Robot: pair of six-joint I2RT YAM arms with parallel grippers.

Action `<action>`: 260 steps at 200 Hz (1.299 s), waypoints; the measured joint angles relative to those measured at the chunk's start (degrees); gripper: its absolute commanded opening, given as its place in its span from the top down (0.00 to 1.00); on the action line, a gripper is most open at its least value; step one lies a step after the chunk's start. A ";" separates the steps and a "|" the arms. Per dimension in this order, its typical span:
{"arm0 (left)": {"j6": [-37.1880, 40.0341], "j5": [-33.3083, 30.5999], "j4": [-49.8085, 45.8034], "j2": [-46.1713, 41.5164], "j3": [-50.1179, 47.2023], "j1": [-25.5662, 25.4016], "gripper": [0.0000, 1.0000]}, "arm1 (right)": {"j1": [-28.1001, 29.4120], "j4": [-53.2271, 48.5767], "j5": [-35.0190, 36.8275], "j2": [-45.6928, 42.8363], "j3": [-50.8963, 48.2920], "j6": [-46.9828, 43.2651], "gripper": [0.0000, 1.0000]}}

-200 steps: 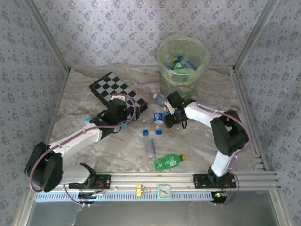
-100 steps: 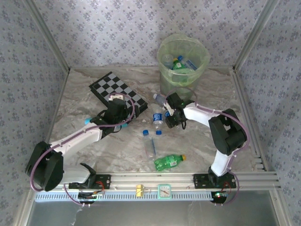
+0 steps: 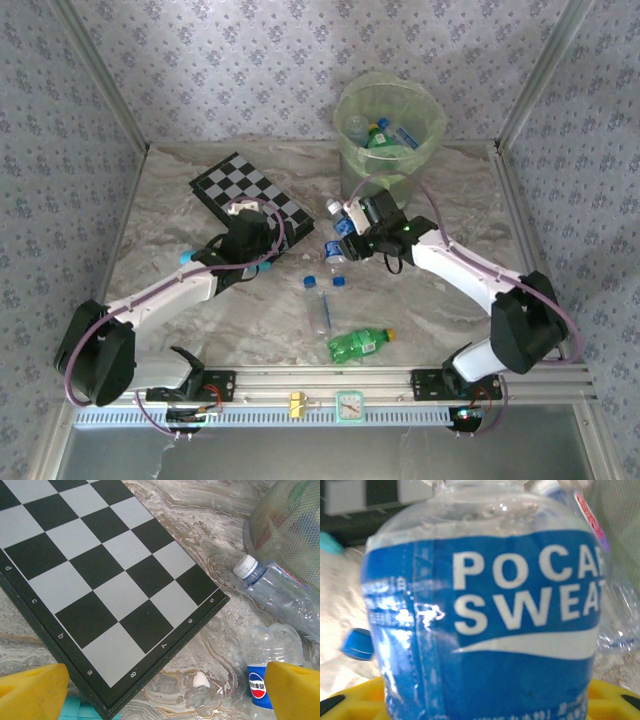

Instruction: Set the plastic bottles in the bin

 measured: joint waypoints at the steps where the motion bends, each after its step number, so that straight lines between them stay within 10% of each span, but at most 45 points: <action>1: 0.02 0.00 0.04 0.02 -0.02 0.00 0.00 | 0.09 0.02 -0.13 -0.15 0.17 0.00 0.56; 117: -1.49 3.67 0.61 2.69 -0.31 0.00 0.00 | -5.90 8.57 -3.28 -4.96 23.65 -1.62 0.56; 260: -1.25 4.98 0.11 1.38 -1.27 0.00 0.00 | -16.79 -5.64 9.90 30.36 61.44 -4.04 0.53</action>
